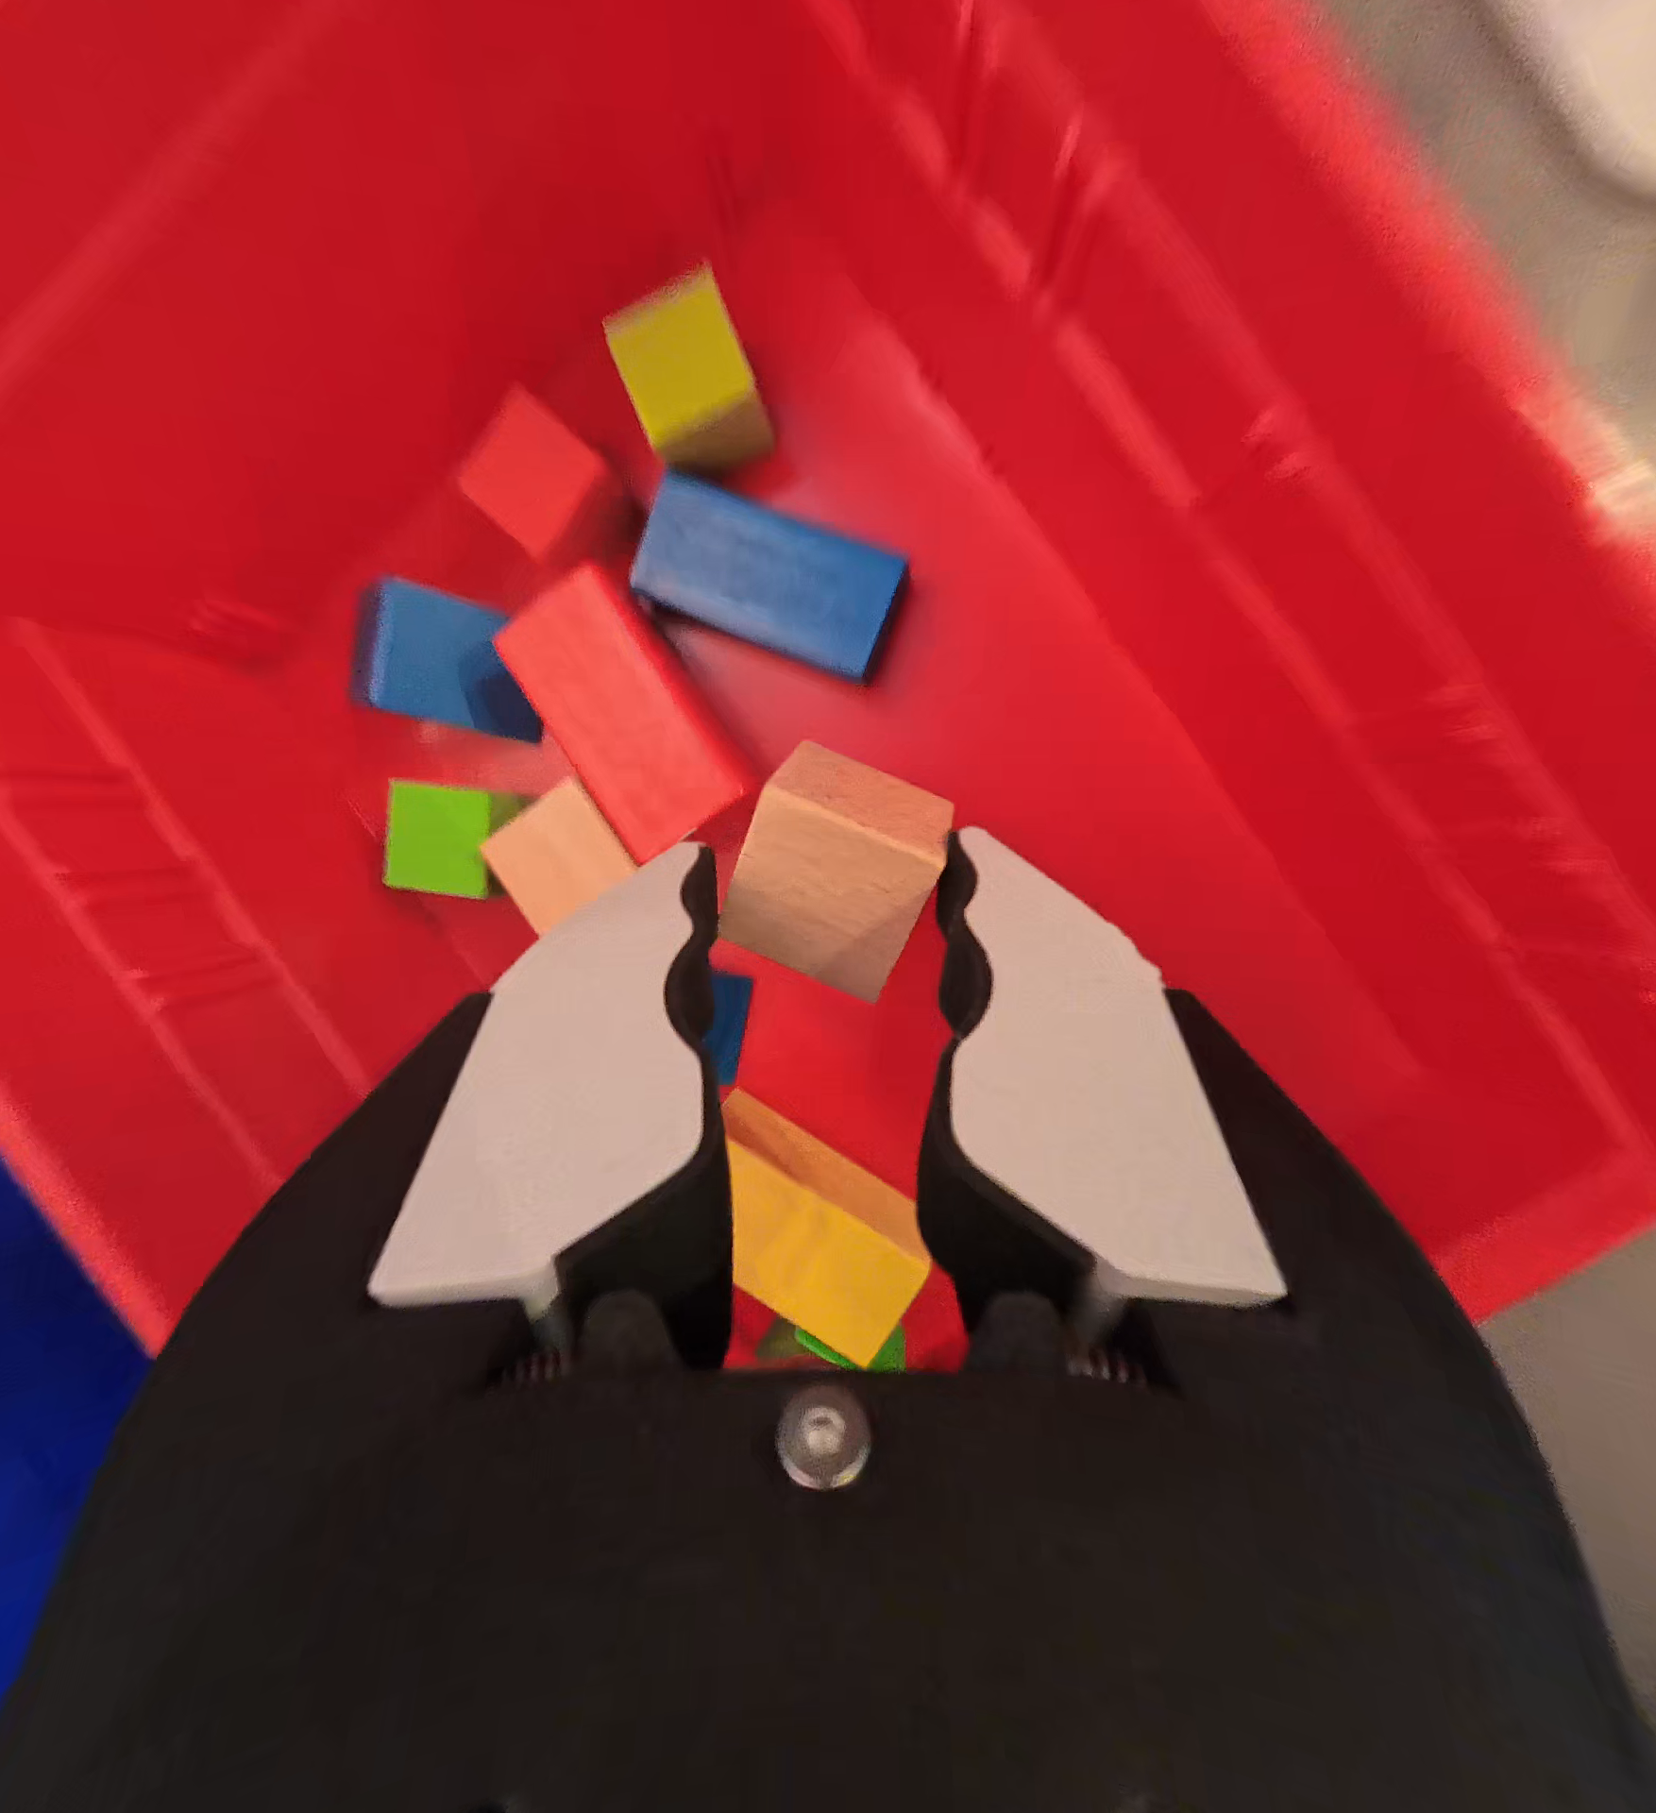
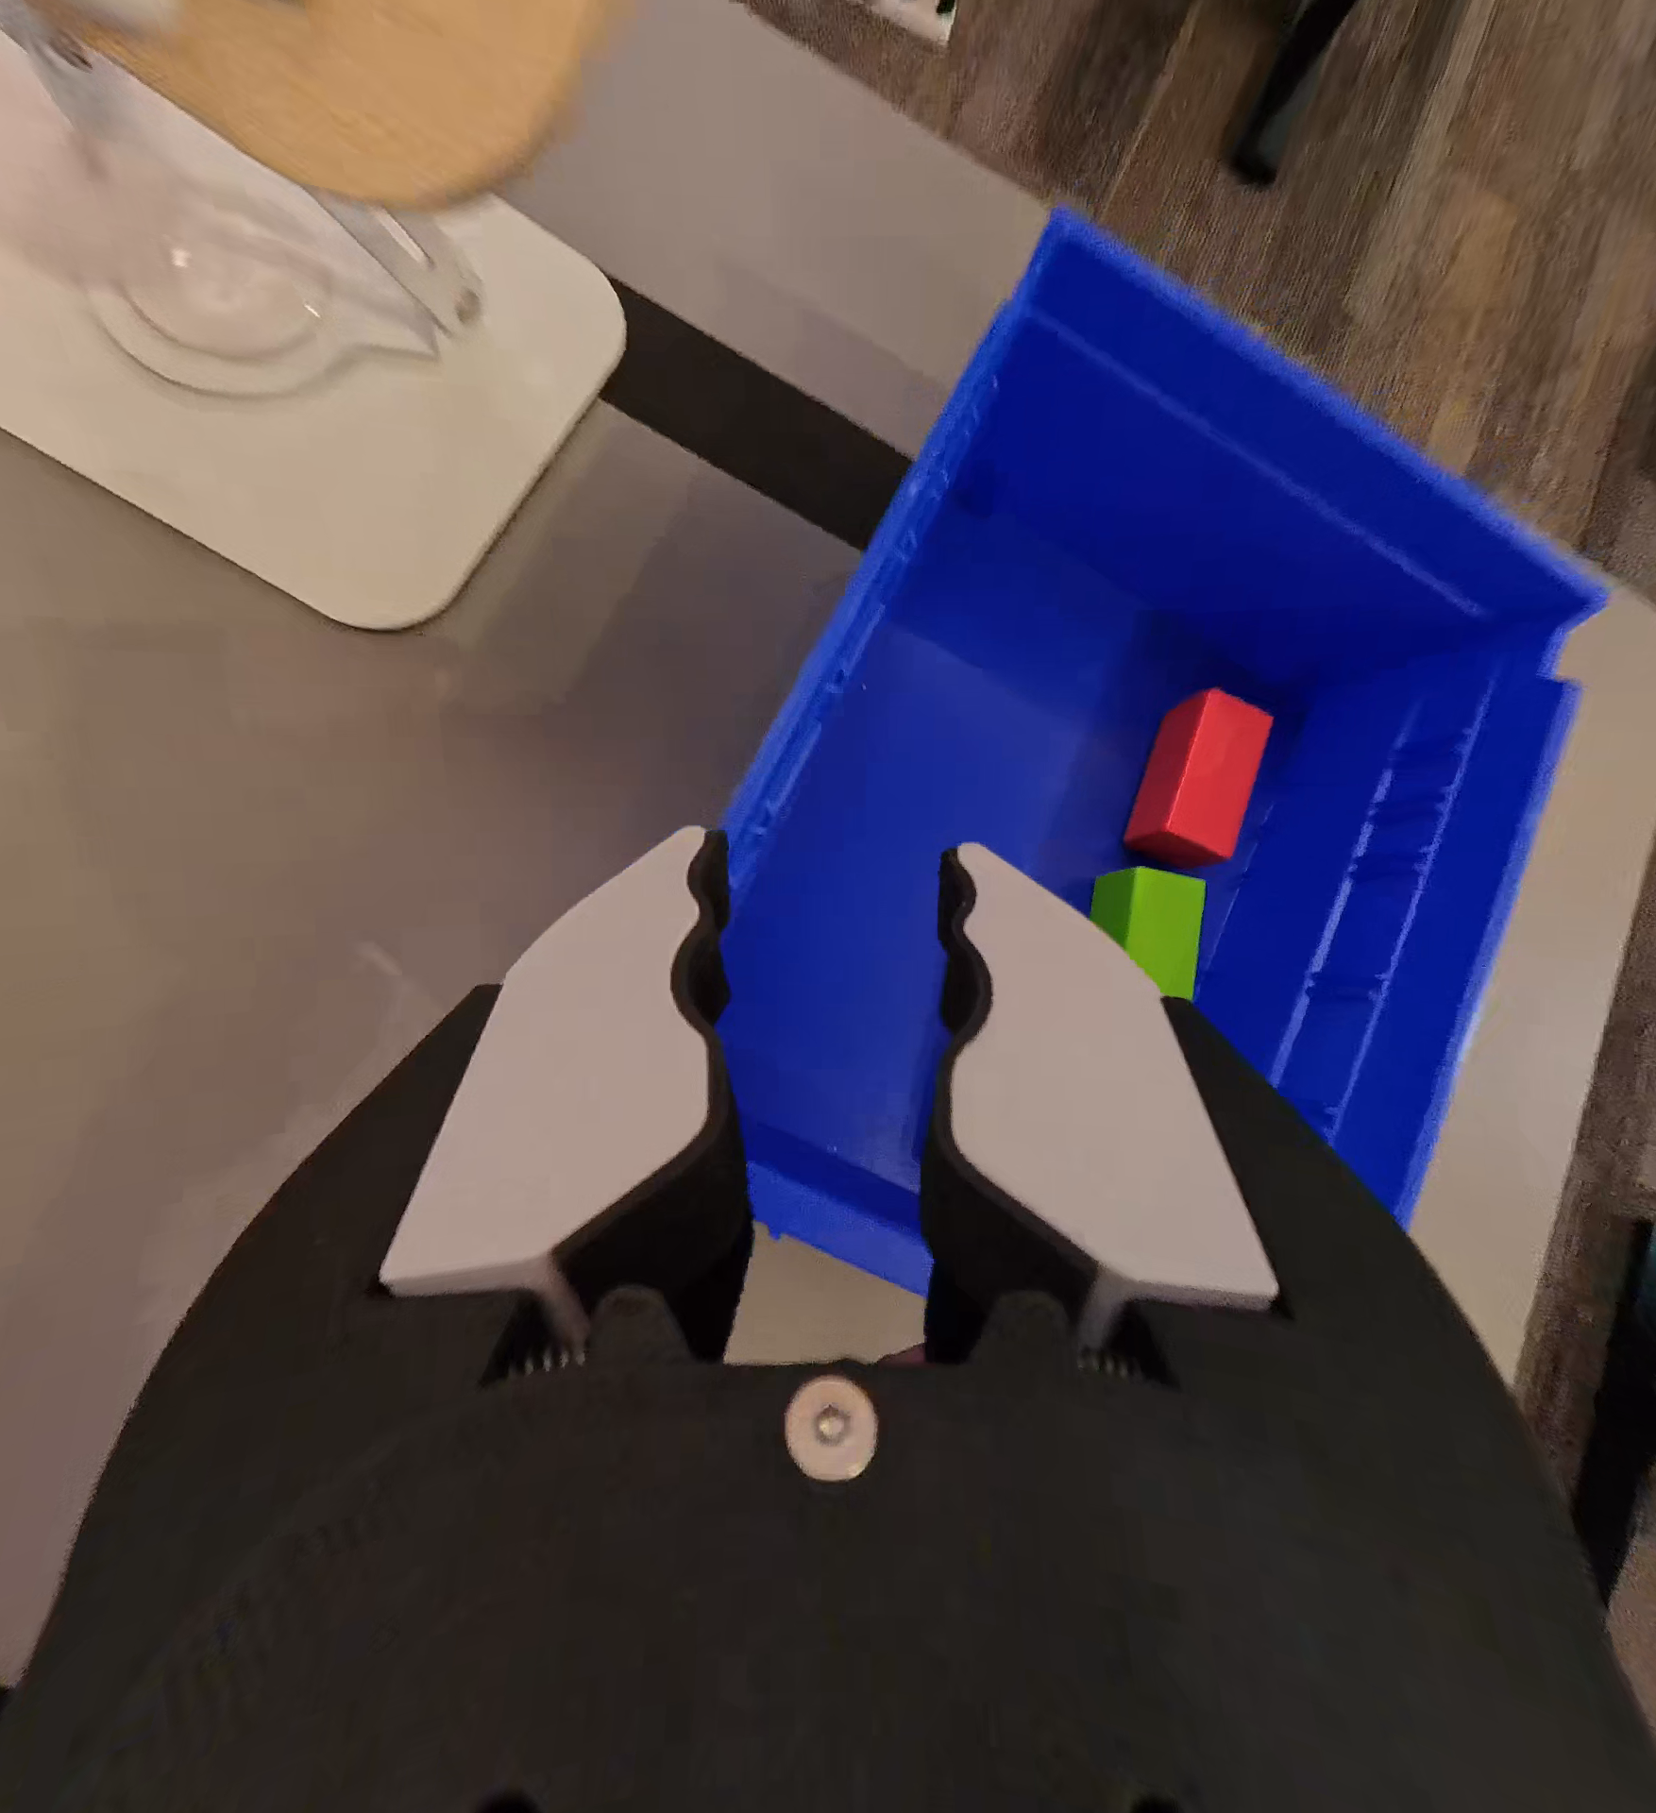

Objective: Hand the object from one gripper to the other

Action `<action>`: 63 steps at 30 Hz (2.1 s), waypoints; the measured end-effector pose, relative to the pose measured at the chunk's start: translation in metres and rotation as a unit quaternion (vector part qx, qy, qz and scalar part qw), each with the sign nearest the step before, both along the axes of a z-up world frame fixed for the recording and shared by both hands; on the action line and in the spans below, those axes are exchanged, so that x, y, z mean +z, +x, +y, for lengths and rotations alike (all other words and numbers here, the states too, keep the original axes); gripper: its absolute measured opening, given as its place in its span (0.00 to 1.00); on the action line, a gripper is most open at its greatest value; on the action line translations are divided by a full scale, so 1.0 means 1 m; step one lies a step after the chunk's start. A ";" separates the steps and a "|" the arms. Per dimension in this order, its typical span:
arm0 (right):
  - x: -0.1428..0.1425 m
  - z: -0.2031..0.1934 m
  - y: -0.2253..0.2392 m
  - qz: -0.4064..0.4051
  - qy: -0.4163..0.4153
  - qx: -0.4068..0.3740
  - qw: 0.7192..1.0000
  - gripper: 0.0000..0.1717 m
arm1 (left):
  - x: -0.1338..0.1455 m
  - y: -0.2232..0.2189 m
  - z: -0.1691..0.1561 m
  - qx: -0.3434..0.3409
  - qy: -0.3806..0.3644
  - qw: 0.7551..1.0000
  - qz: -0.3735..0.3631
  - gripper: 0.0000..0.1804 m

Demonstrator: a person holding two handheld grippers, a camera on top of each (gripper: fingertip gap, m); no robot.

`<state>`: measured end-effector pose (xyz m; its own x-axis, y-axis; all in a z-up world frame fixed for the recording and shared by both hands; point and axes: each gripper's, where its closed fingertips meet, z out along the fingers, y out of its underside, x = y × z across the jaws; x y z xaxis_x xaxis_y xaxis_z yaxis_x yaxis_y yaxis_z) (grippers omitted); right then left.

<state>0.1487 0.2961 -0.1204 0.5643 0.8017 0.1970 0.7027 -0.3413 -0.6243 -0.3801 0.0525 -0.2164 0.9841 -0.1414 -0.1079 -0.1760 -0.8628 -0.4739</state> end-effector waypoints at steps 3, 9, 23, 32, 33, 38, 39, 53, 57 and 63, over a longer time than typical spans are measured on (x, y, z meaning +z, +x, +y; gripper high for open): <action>0.046 -0.037 -0.037 0.075 0.014 0.068 0.995 0.24 | 0.062 0.027 0.012 -0.047 0.135 0.988 -0.054 0.24; 0.117 -0.152 -0.162 0.179 0.102 0.294 0.933 0.33 | 0.200 0.136 0.012 -0.215 0.380 0.883 -0.172 0.24; 0.143 -0.243 -0.258 -0.001 0.540 0.450 0.711 0.35 | 0.252 0.287 -0.014 -0.387 0.320 0.679 -0.535 0.22; 0.134 -0.253 -0.248 -0.028 0.553 0.473 0.685 0.19 | 0.234 0.311 -0.012 -0.406 0.267 0.677 -0.553 0.22; 0.133 -0.253 -0.246 -0.032 0.546 0.475 0.690 0.19 | 0.233 0.313 -0.013 -0.409 0.262 0.674 -0.557 0.22; 0.143 -0.249 -0.217 0.003 0.471 0.467 0.748 0.19 | 0.235 0.320 -0.019 -0.421 0.247 0.661 -0.570 0.19; 0.149 -0.236 -0.204 0.005 0.456 0.453 0.766 0.19 | 0.235 0.316 -0.019 -0.421 0.250 0.665 -0.563 0.19; -0.058 -0.007 0.034 -0.245 -0.029 0.279 0.928 0.19 | 0.239 0.279 -0.011 -0.377 0.300 0.715 -0.507 0.12; -0.095 0.006 0.063 -0.277 -0.072 0.266 0.921 0.19 | 0.237 0.277 -0.009 -0.376 0.300 0.718 -0.503 0.12; -0.133 0.006 0.082 -0.335 -0.123 0.283 0.891 0.19 | 0.231 0.283 -0.006 -0.379 0.289 0.723 -0.500 0.12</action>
<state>0.2306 0.3020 -0.2532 -0.1206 0.9858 0.1166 0.9923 0.1163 0.0438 -0.0972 0.0468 0.0148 0.2741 -0.8970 0.3469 0.1849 -0.3048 -0.9343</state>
